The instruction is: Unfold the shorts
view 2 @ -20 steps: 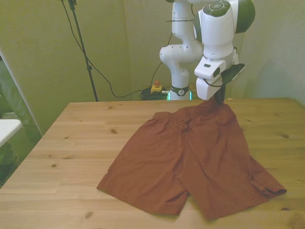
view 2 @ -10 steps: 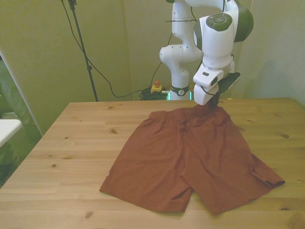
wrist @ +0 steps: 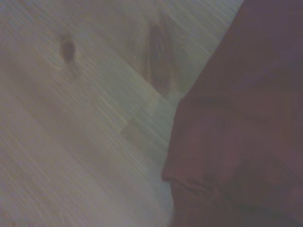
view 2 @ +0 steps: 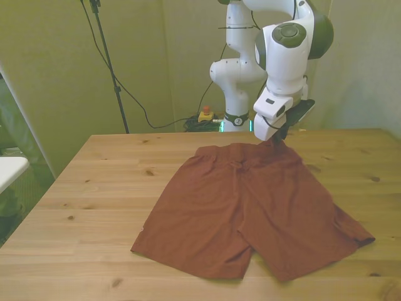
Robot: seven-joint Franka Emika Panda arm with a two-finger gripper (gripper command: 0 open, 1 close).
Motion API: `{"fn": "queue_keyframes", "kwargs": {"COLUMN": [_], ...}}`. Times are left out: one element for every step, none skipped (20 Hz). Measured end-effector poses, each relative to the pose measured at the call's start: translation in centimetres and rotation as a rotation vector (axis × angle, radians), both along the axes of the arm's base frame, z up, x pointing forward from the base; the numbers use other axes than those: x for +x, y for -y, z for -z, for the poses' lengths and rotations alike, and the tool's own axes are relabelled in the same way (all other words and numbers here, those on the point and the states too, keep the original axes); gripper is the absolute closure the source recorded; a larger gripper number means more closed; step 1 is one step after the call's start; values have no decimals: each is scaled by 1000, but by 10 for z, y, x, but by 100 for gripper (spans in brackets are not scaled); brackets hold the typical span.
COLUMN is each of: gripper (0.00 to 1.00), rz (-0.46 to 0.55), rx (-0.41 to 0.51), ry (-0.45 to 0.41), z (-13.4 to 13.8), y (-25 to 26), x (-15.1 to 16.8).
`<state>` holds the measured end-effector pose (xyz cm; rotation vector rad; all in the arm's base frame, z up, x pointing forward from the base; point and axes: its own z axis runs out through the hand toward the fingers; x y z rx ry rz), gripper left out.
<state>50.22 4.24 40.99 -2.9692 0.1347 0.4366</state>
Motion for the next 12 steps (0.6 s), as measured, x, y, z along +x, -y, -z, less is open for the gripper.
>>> {"fn": "queue_keyframes", "kwargs": {"gripper": [0,0,0,0,0,0,0,0,0,0,0,0], "rz": [-2,-2,-2,-1,-1,0,4,7,12,15,17,19], "rx": [0,-1,-1,-2,-1,-1,-2,-3,-6,-8,-9,-9], "ry": [1,2,4,7,13,20,28,36,44,53,61,65], "z": [-1,-2,-3,-5,-8,-12,-16,-21,-25,-30,-36,-42], "y": [-1,-2,-2,-3,-3,-3,-3,-4,-4,-5,-6,-6], "x": [0,0,1,1,1,1,2,1,1,0,-2,-4]}}
